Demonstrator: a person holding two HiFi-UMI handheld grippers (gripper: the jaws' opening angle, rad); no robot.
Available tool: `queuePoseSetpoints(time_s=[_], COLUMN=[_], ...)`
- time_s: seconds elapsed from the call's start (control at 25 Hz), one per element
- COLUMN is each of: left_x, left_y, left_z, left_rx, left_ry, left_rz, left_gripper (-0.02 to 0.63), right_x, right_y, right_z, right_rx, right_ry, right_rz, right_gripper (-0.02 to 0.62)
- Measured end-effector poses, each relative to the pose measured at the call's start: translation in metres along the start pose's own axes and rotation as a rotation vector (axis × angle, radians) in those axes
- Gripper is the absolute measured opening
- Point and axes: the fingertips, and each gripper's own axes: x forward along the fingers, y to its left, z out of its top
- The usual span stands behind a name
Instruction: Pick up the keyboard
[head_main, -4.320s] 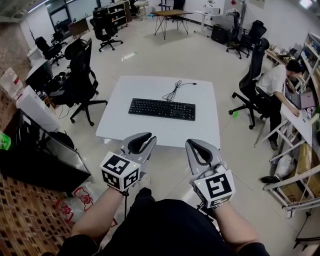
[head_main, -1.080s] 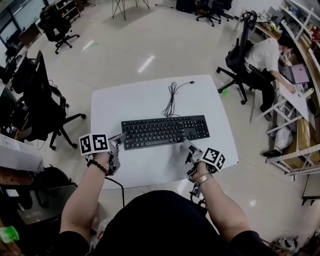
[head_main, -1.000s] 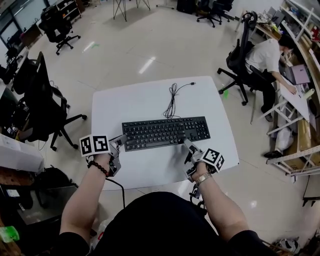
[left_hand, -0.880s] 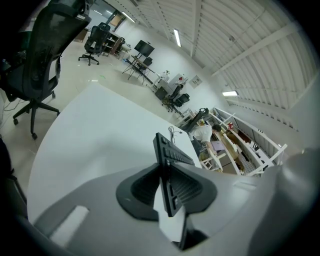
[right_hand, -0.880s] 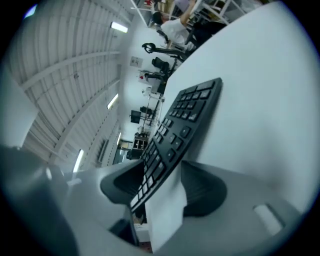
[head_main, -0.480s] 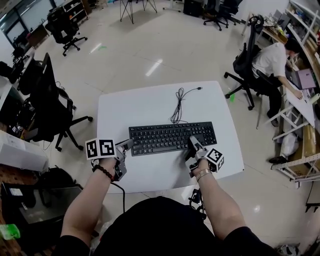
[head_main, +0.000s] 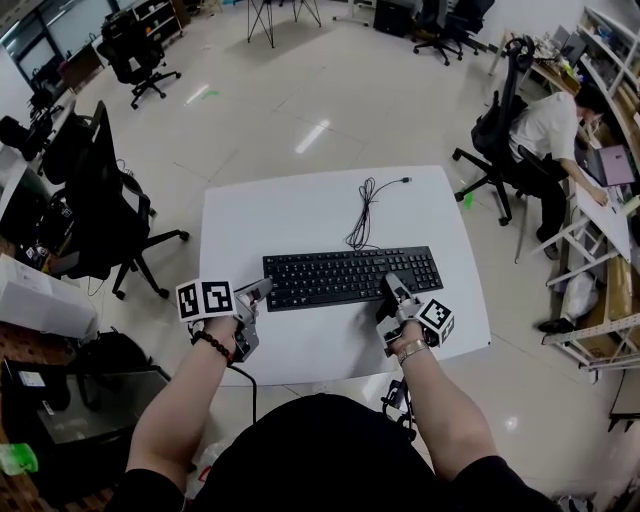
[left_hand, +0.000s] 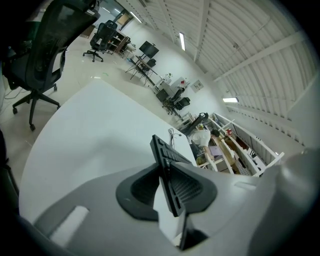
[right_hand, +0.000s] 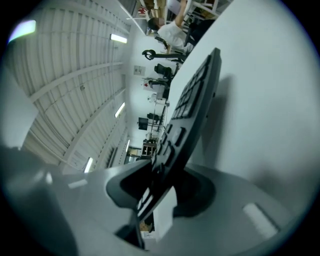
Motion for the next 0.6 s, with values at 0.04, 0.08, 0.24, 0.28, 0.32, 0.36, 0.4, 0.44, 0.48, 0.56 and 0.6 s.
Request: queuePoseSetpoints(time_s=[0.04,0.08,0.24,0.28,0.32,0.36,0.4,0.44,0.48,0.56,0.6], left_x=[-0.001,-0.002,-0.009,-0.012,-0.014,-0.016,-0.019,-0.022,-0.024,-0.031,-0.034], left_y=[0.0,-0.001,-0.006,-0.008,-0.009,-0.011,-0.013,-0.015,-0.018,-0.023,-0.026], left_z=[0.0,0.0,0.004,0.005,0.007,0.008,0.011,0.013,0.015,0.019,0.021], left_rx=[-0.003,-0.006,-0.015,-0.015,-0.015,-0.012,-0.009,-0.006,-0.004,0.003,0.007], left_ry=[-0.009,-0.018,-0.064,-0.078,-0.092,-0.106,-0.119,-0.132,-0.145,-0.171,-0.185], left_rz=[-0.01,-0.023,-0.086,-0.103,-0.119,-0.134,-0.148,-0.161,-0.174,-0.2,-0.212], left_gripper=[0.075,0.075,0.075,0.075,0.075,0.075,0.075,0.075,0.075,0.075,0.075], right_x=[-0.003,-0.006,-0.015,-0.017,-0.019,-0.021,-0.022,-0.023,-0.025,-0.029,-0.031], right_y=[0.004,0.009,0.039,0.047,0.057,0.067,0.077,0.087,0.098,0.119,0.129], right_z=[0.0,0.0,0.003,0.004,0.004,0.005,0.006,0.007,0.007,0.008,0.008], right_rx=[-0.013,-0.03,-0.103,-0.124,-0.146,-0.17,-0.195,-0.22,-0.245,-0.295,-0.318], right_ry=[0.006,0.011,0.02,0.021,0.023,0.025,0.025,0.025,0.025,0.026,0.025], right_rz=[0.004,0.009,0.036,0.044,0.052,0.06,0.069,0.078,0.089,0.109,0.121], right_gripper=[0.124,0.123,0.121,0.12,0.12,0.118,0.118,0.118,0.117,0.115,0.114])
